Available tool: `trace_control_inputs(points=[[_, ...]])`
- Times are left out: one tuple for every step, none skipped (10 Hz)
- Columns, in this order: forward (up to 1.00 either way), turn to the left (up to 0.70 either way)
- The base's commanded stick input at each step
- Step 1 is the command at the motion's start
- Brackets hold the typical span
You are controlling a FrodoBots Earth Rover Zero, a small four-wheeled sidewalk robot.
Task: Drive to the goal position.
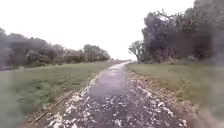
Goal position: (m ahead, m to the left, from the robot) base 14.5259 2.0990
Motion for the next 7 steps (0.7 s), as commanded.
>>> trace_control_inputs(points=[[0.7, 0.0], [0.7, 0.0], [0.7, 0.0], [0.7, 0.0], [0.7, 0.0], [0.7, 0.0], [0.7, 0.0]])
